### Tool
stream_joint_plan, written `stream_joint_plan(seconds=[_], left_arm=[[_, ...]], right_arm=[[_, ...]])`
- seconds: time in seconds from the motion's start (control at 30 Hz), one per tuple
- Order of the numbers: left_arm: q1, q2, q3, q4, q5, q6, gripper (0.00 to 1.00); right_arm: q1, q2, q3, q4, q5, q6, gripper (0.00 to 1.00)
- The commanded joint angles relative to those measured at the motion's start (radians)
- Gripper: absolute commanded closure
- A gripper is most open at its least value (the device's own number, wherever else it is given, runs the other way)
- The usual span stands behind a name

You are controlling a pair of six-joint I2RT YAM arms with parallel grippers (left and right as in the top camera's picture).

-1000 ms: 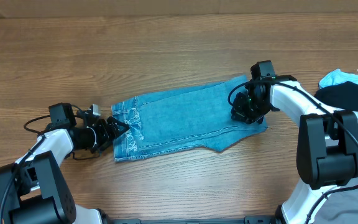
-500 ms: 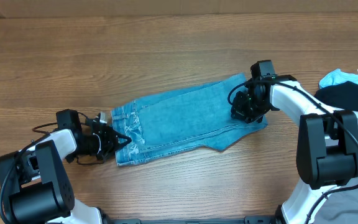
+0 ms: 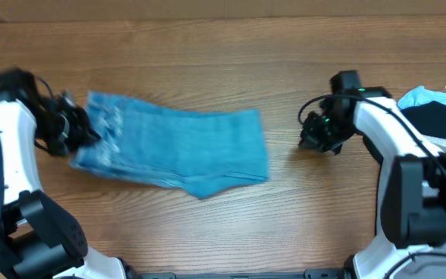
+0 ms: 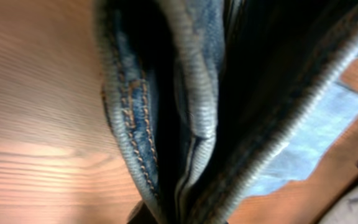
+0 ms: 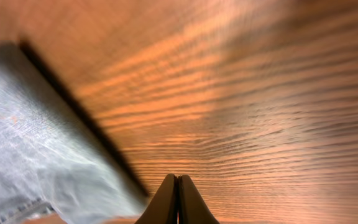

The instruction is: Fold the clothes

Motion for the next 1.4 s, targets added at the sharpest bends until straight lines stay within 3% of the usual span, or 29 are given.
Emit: stream_joint_plan(seconds=[0.0, 0.17, 0.5, 0.77, 0.97, 1.23, 1.3, 1.37], left_arm=[[-0.059, -0.033, 0.189, -0.037, -0.038, 0.021, 0.95], [-0.203, -0.023, 0.166, 0.006, -0.043, -0.061, 0.92], [-0.544, 0.001, -0.116, 0.350, -0.111, -0.335, 0.86], [-0.728, 0.023, -0.158, 0.476, -0.193, -0.360, 0.78], [-0.790, 0.036, -0.158, 0.500, -0.217, -0.410, 0.75], [-0.832, 0.103, -0.158, 0.591, -0.178, -0.472, 0.80], [-0.833, 0.107, -0.158, 0.591, -0.164, -0.472, 0.77], [-0.833, 0.107, -0.158, 0.583, -0.168, -0.455, 0.65]], right_arm=[[-0.035, -0.057, 0.029, -0.006, -0.006, -0.012, 0.96], [-0.050, -0.057, 0.028, -0.011, -0.006, -0.012, 0.96], [-0.050, -0.057, 0.028, -0.014, -0.005, -0.020, 0.96], [-0.050, -0.057, 0.028, -0.019, -0.005, -0.043, 0.96], [-0.050, -0.057, 0.028, -0.018, -0.005, -0.043, 0.96], [-0.050, -0.057, 0.028, -0.019, 0.014, -0.043, 0.96], [-0.050, -0.057, 0.028, -0.019, 0.013, -0.047, 0.96], [-0.048, -0.057, 0.028, -0.011, -0.014, -0.100, 0.93]])
